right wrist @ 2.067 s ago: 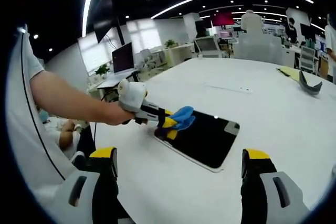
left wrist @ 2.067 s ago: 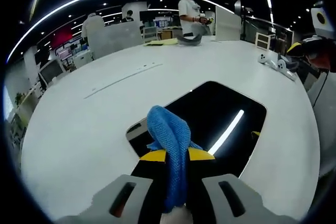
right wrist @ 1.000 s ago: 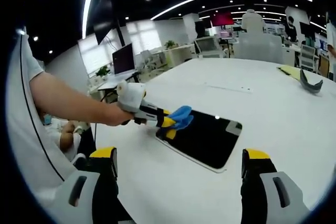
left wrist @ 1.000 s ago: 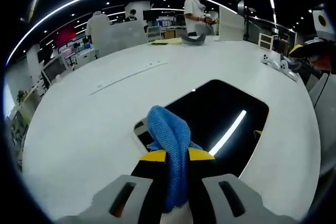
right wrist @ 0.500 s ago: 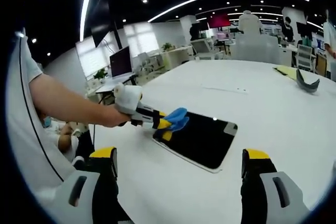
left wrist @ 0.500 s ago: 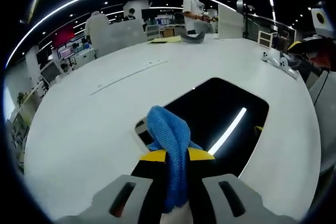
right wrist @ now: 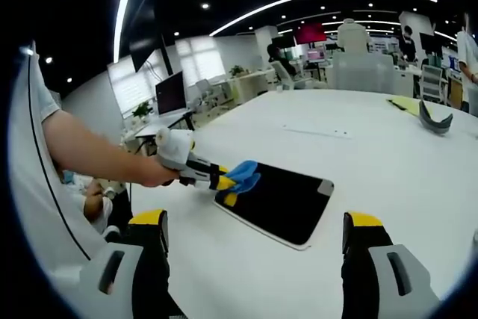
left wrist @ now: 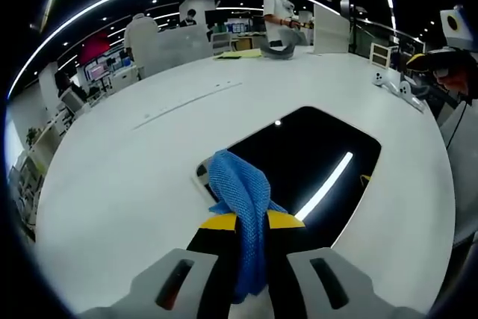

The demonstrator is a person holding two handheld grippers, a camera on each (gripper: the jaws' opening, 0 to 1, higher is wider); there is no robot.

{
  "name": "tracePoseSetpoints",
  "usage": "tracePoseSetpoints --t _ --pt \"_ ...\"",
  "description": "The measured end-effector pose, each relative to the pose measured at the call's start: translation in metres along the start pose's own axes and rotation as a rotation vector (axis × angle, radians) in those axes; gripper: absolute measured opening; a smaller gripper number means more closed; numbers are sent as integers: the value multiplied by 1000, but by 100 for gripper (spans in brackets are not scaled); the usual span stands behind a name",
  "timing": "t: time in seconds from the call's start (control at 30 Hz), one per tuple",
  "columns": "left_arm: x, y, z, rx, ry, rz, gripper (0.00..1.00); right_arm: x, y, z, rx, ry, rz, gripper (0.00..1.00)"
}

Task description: Wipe the mirror surface with the cleaning cloth until all visible marks leave the cleaned area.

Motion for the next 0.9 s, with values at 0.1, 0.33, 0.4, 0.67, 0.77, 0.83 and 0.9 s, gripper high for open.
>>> tracePoseSetpoints --t 0.1,0.33,0.4,0.67,0.77,0.83,0.9 --pt "2 -3 2 -2 0 -4 10 -1 0 0 -4 2 8 97" --pt "9 -10 8 -4 -5 -15 10 -2 1 0 -11 8 21 97" --pt "10 -11 11 -6 4 -18 10 -2 1 0 -12 3 24 97" --pt "13 -15 20 -8 16 -23 9 1 1 2 -23 -4 11 97" --pt "14 -15 23 -10 10 -24 9 2 2 3 -14 -20 11 98" --pt "14 -16 25 -12 7 -24 9 2 1 3 -13 -12 17 98" --pt "14 -16 27 -11 9 -26 9 3 1 3 -15 -11 19 99"
Point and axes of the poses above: the point that each gripper's makers call its tool centre point, and the gripper's own axes: y roughly forward along the fingers, z roughly to its right, x roughly out of its underside, the point moved 4 cm from there along -y, roughly backward along the fingers, and after that the axes turned 5 degrees about -z, right-handed, at the moved point
